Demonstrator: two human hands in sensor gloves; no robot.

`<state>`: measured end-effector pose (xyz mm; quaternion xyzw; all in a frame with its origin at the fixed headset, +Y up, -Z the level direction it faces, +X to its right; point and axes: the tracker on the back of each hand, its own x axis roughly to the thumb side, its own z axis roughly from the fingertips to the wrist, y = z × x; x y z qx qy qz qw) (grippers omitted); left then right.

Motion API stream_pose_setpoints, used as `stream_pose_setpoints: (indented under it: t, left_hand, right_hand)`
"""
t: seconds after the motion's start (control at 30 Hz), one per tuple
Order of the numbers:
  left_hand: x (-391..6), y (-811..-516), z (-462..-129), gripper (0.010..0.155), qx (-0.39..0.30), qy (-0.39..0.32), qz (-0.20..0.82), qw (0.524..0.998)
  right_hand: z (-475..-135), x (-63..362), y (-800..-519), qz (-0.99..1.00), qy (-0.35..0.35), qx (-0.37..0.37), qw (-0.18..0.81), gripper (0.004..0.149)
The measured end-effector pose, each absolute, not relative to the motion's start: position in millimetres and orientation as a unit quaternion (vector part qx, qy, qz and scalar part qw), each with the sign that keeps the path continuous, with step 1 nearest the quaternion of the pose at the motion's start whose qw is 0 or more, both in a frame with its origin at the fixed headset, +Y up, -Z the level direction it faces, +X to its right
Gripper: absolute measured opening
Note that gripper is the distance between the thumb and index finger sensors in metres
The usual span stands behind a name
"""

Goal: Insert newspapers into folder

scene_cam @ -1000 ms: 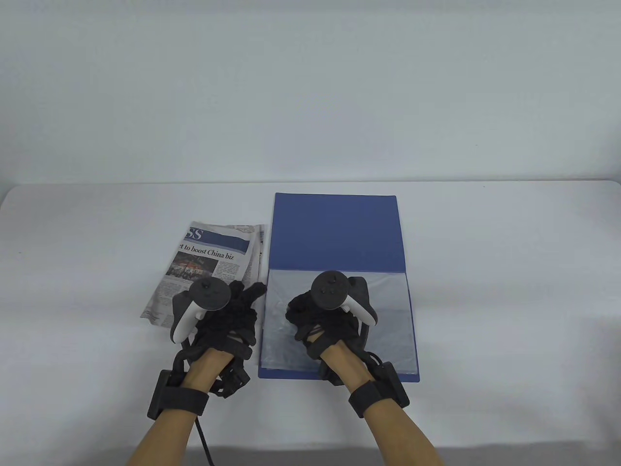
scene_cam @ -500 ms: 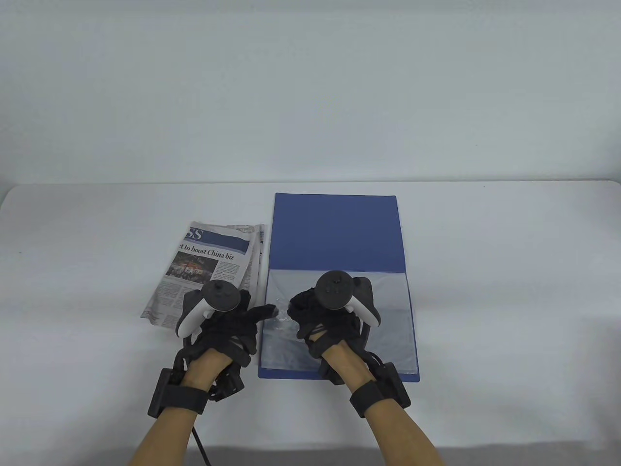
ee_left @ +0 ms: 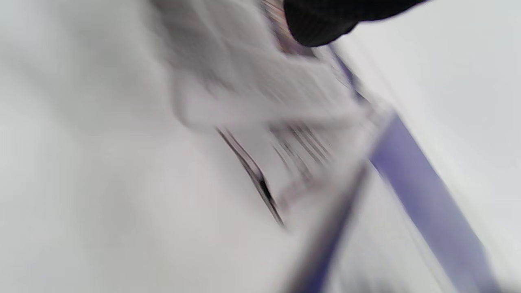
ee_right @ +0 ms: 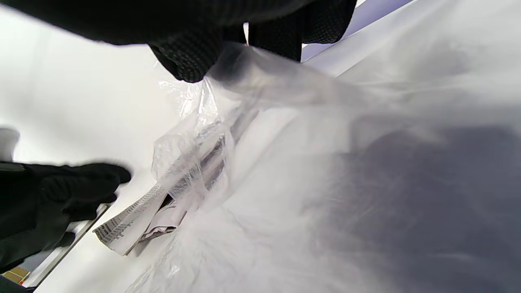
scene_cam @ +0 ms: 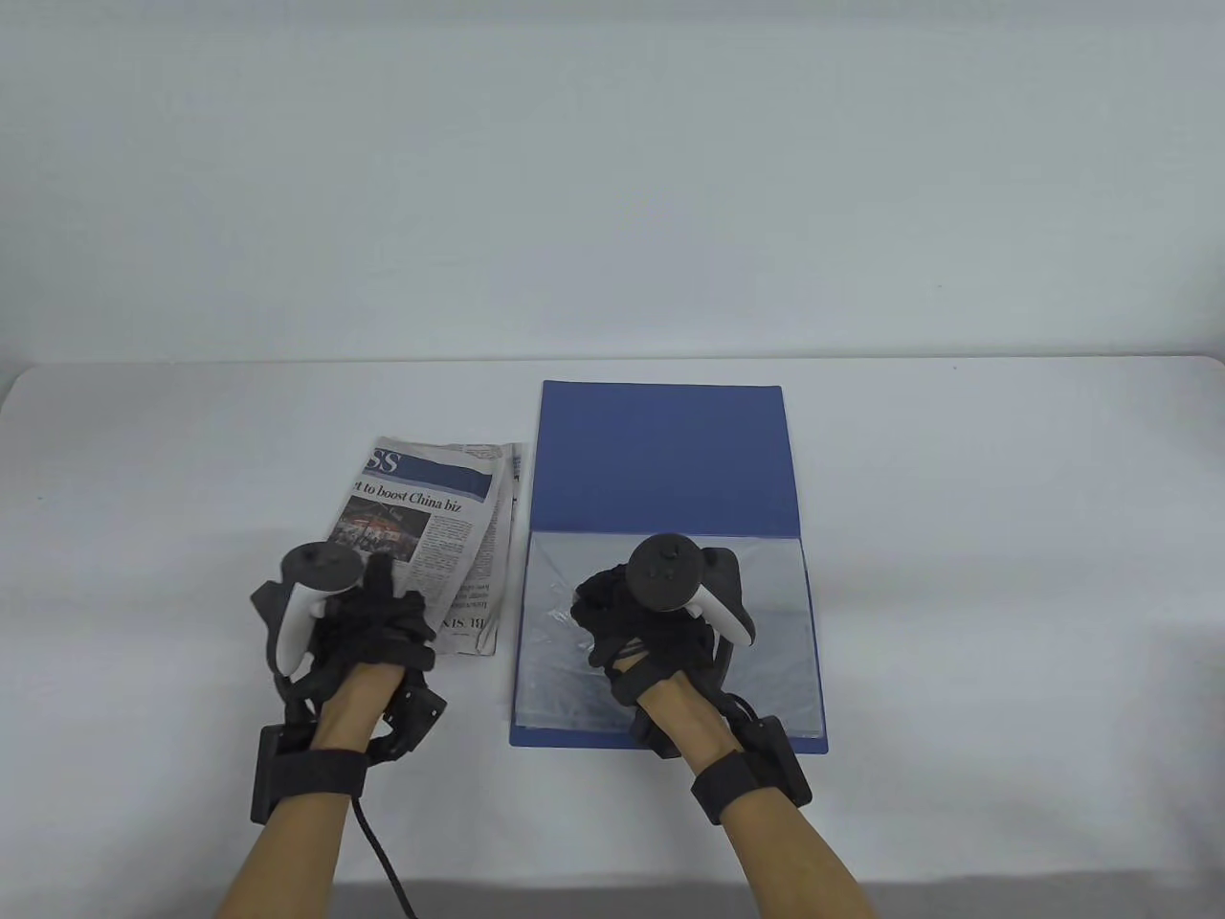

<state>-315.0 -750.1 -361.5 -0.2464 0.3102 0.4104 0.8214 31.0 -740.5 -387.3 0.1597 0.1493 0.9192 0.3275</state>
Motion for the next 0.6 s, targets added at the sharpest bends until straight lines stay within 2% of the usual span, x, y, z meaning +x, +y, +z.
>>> stream_pose_setpoints:
  t: [0.03,0.1,0.2,0.23,0.3,0.37,0.5,0.6]
  left_hand:
    - [-332,-756,-358,0.087,-0.266,0.35,0.436,0.785]
    - [-352,-768,-354,0.097,-0.274,0.379,0.473,0.747]
    - [-365,-788,-353,0.1,-0.296,0.402,0.477,0.724]
    - [-366,-787,-354,0.098,-0.292,0.406,0.465,0.731]
    - [-365,-778,-355,0.065,-0.25,0.443,0.417,0.753]
    - [-364,-768,-356,0.047,-0.233,0.448,0.39,0.77]
    - [-364,-753,-348,0.044,-0.165,0.441,0.428,0.771]
    - [-365,-732,-343,0.046,-0.103,0.434,0.392,0.804]
  right_hand:
    - [-387,31,-740,0.919,0.151,0.161,0.327,0.036]
    - [-388,31,-741,0.919,0.151,0.161,0.328,0.035]
    - [-388,31,-742,0.916,0.154,0.161,0.333,0.035]
    - [-388,31,-742,0.916,0.154,0.161,0.332,0.036]
    - [-388,31,-743,0.917,0.157,0.163,0.329,0.036]
    - [-388,31,-743,0.917,0.157,0.162,0.329,0.035]
    - [-389,32,-743,0.917,0.157,0.162,0.329,0.036]
    - [-388,33,-743,0.917,0.158,0.162,0.327,0.036]
